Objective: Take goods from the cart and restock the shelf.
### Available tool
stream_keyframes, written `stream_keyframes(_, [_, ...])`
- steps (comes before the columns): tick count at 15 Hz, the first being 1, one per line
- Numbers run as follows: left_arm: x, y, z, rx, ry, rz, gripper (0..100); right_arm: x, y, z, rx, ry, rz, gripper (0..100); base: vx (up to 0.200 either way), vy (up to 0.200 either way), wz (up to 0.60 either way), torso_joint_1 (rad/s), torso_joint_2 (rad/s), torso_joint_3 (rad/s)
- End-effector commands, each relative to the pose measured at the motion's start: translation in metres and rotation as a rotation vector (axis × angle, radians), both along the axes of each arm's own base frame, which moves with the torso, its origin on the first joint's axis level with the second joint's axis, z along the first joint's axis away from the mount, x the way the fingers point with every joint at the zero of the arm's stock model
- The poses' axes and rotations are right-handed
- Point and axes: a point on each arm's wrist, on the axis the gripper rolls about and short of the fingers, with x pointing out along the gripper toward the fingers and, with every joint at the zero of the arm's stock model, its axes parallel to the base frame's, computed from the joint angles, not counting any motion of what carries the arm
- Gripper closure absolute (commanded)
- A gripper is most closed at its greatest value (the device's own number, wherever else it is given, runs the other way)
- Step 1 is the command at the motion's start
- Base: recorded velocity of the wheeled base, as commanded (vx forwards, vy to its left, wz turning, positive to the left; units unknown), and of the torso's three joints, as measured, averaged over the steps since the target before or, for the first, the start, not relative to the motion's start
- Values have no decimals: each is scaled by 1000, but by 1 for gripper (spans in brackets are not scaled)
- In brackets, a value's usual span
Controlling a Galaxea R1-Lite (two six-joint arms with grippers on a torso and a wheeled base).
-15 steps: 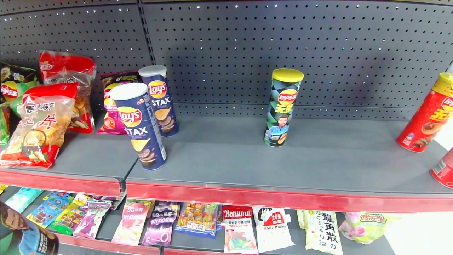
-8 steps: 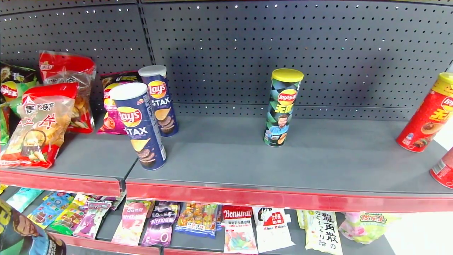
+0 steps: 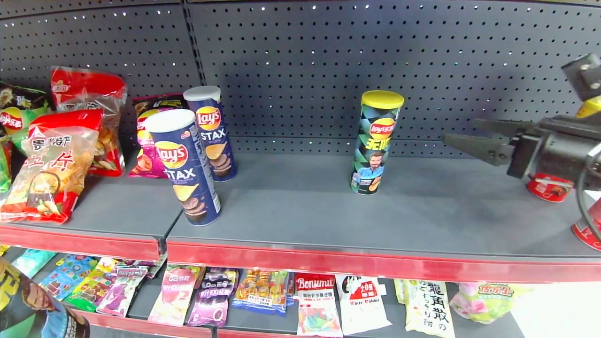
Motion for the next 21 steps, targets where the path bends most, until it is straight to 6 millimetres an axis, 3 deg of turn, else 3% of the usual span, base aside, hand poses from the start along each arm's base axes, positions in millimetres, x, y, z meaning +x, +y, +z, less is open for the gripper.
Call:
stream_keyframes(1, [1,0,0,0,7,-4,100,73,-3,-31,-60,48,85,0,0,0,0,0,0,0])
stream_keyframes(8, [1,0,-1,0,8,-9,100,92,4,-46,-56,79,200,0,0,0,0,0,0,0])
stream_keyframes(14, [1,0,1,2,0,-7,100,119,25,-50,-53,65,281,0,0,0,0,0,0,0])
stream_keyframes(19, [0,0,0,2,-1,-9,100,116,35,-48,-48,58,337,0,0,0,0,0,0,0])
stream_keyframes(21, [0,0,0,2,0,-9,100,124,43,-47,-47,42,358,0,0,0,0,0,0,0])
